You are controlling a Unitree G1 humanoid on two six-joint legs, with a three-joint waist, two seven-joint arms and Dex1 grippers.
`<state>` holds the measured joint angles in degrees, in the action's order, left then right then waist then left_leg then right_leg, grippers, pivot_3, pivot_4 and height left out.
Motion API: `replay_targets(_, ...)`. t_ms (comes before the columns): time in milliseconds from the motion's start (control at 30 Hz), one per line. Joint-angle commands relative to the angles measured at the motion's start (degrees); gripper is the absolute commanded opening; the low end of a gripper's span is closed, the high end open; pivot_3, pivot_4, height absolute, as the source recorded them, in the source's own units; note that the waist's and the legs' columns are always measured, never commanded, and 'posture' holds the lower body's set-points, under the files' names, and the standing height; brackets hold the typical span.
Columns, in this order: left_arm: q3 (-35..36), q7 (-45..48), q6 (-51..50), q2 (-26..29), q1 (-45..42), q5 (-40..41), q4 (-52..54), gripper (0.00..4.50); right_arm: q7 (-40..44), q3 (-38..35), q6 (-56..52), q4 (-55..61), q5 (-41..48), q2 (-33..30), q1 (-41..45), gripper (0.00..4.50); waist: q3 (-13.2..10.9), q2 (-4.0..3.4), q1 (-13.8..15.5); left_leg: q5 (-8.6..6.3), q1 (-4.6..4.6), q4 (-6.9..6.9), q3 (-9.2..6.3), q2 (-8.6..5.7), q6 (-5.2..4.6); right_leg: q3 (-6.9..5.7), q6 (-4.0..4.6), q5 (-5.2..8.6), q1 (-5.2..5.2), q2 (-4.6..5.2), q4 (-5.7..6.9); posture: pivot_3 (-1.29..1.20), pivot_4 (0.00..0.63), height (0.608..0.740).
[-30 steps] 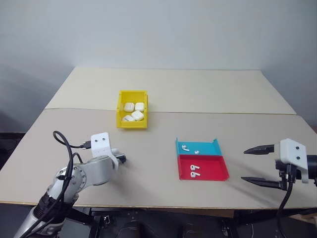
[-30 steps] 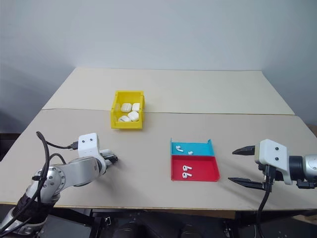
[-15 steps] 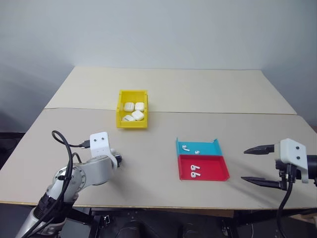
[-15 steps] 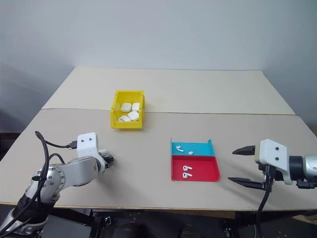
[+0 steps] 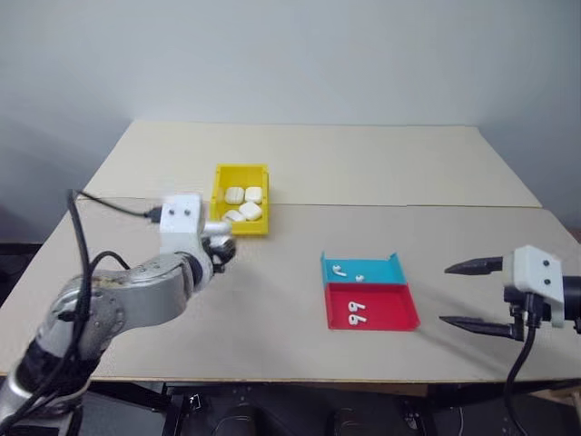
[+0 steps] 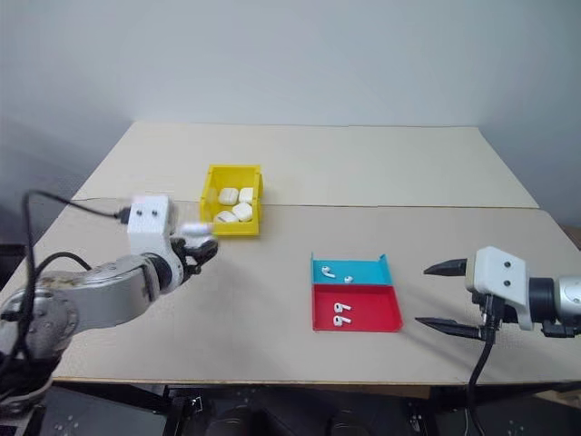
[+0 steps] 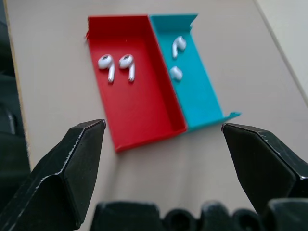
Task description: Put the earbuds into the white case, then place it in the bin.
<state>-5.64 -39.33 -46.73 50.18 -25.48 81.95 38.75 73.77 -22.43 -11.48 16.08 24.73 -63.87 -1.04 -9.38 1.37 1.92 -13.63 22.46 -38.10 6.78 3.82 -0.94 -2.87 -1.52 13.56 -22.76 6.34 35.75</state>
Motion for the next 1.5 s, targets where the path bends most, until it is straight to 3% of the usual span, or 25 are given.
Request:
replay_targets(33,-5.44,32.72,15.77,3.92,7.26,-26.69,3.51,2.84,-0.17,2.76,-7.64,5.29,1.54,-6.04,4.85,4.50,0.07,-0.13,-0.49,0.01,0.03,0.06,0.08,0.01,0.06,0.03,0.00,0.00,-0.10,-0.01,0.01,0.00,0.150,0.740)
replay_targets(100,-6.94,44.10,28.62,-0.15,12.32,-36.42,-0.60,2.84,0.92,5.11,-9.67,7.17,1.31,-9.23,7.16,4.50,0.09,-0.17,-0.48,0.32,0.27,0.19,0.15,0.06,0.58,-0.03,0.04,0.02,-0.41,-0.05,0.08,0.00,0.150,0.740)
replay_targets(167,-8.53,55.63,38.37,-3.40,15.02,-43.39,-5.48,2.84,0.40,7.48,-12.33,9.40,1.64,-11.04,10.10,4.50,0.06,-0.14,-0.44,0.18,0.40,0.20,0.10,0.10,0.33,-0.13,0.09,0.04,-0.54,-0.06,0.09,0.00,0.150,0.740)
replay_targets(300,-9.36,72.71,49.61,-11.60,17.06,-45.30,-13.94,2.84,1.61,12.21,-11.48,15.62,-1.41,-14.54,12.64,4.50,0.04,-0.09,-0.05,0.17,0.81,0.16,-0.02,0.15,0.25,-0.27,0.14,0.04,-0.83,-0.07,0.07,0.00,0.150,0.740)
replay_targets(367,-8.22,78.83,57.49,-19.27,18.41,-44.02,-18.34,2.84,1.27,17.07,-12.36,18.32,-4.06,-15.86,15.52,4.50,0.06,-0.11,0.09,0.15,1.03,0.11,0.00,0.14,0.18,-0.25,0.12,0.03,-1.04,-0.04,0.09,0.00,0.150,0.740)
replay_targets(433,-7.12,83.06,59.24,-23.21,18.90,-43.07,-20.65,2.84,-0.15,22.61,-15.41,20.32,-6.07,-14.91,20.48,4.50,0.05,-0.09,-0.02,0.08,1.29,-0.10,-0.01,0.15,0.05,-0.14,0.02,-0.03,-1.30,-0.03,0.15,0.00,0.150,0.740)
replay_targets(500,-6.62,85.67,55.98,-23.19,20.07,-42.35,-20.77,2.84,-1.37,28.17,-18.25,22.28,-7.90,-12.06,25.38,4.50,0.06,-0.10,-0.36,0.05,1.38,-0.27,0.00,0.17,0.00,-0.17,0.01,-0.03,-1.36,-0.06,0.24,0.00,0.150,0.740)
replay_targets(633,-6.86,96.69,61.27,-24.94,21.18,-43.79,-25.06,2.84,-1.46,38.11,-24.13,26.28,-11.83,-7.24,31.51,4.50,0.11,-0.19,-1.20,0.08,1.33,-0.31,-0.06,0.18,0.03,-0.19,0.00,-0.02,-1.35,-0.07,0.35,0.00,0.150,0.740)
replay_targets(667,-6.66,99.10,63.21,-25.87,21.28,-44.08,-26.27,2.84,-1.36,40.18,-25.36,26.52,-12.89,-6.15,32.79,4.32,0.11,-0.19,-1.21,0.08,1.34,-0.34,-0.11,0.19,0.02,-0.19,-0.01,-0.02,-1.35,-0.06,0.36,0.00,0.150,0.740)
replay_targets(733,-6.22,101.95,65.54,-27.58,21.27,-44.63,-27.95,2.84,-1.20,42.61,-26.95,26.66,-14.27,-4.96,34.42,3.93,0.11,-0.20,-1.18,0.05,1.37,-0.46,-0.15,0.19,-0.02,-0.20,-0.02,-0.03,-1.34,-0.05,0.38,0.00,0.150,0.740)
replay_targets(867,-4.75,105.95,69.62,-31.72,21.15,-44.34,-31.66,2.84,-1.14,47.91,-29.23,25.90,-17.86,-1.56,38.20,2.56,0.13,-0.23,-1.27,-0.02,1.38,-0.58,-0.22,0.22,-0.13,-0.20,-0.04,-0.05,-1.31,-0.05,0.37,0.00,0.150,0.740)
replay_targets(1033,-3.29,105.18,73.21,-35.18,22.49,-47.72,-33.13,2.84,0.48,55.12,-29.27,23.17,-25.10,1.11,42.78,2.56,0.15,-0.27,-1.38,-0.02,1.38,-0.59,-0.20,0.23,-0.13,-0.22,-0.03,-0.06,-1.33,-0.06,0.43,0.00,0.150,0.740)
replay_targets(1167,-2.47,105.29,79.54,-38.53,23.33,-50.51,-35.76,2.84,1.49,59.04,-27.81,20.97,-30.43,3.37,44.85,1.38,0.17,-0.29,-1.40,-0.02,1.37,-0.61,-0.19,0.23,-0.14,-0.21,-0.03,-0.06,-1.32,-0.06,0.43,0.00,0.150,0.740)
replay_targets(1300,-1.62,109.26,83.86,-39.31,24.07,-48.39,-38.29,2.84,3.25,61.08,-26.74,19.67,-33.95,5.17,45.82,1.38,0.18,-0.30,-1.44,-0.02,1.38,-0.63,-0.18,0.23,-0.14,-0.22,-0.02,-0.06,-1.33,-0.06,0.45,0.00,0.150,0.740)
replay_targets(1500,0.03,115.48,86.24,-35.75,26.69,-46.67,-40.74,2.84,4.89,63.62,-25.13,17.39,-38.52,8.18,46.06,1.38,0.22,-0.37,-1.92,-0.02,1.37,-0.63,-0.20,0.26,-0.14,-0.26,-0.01,-0.06,-1.34,-0.07,0.47,0.00,0.150,0.740)
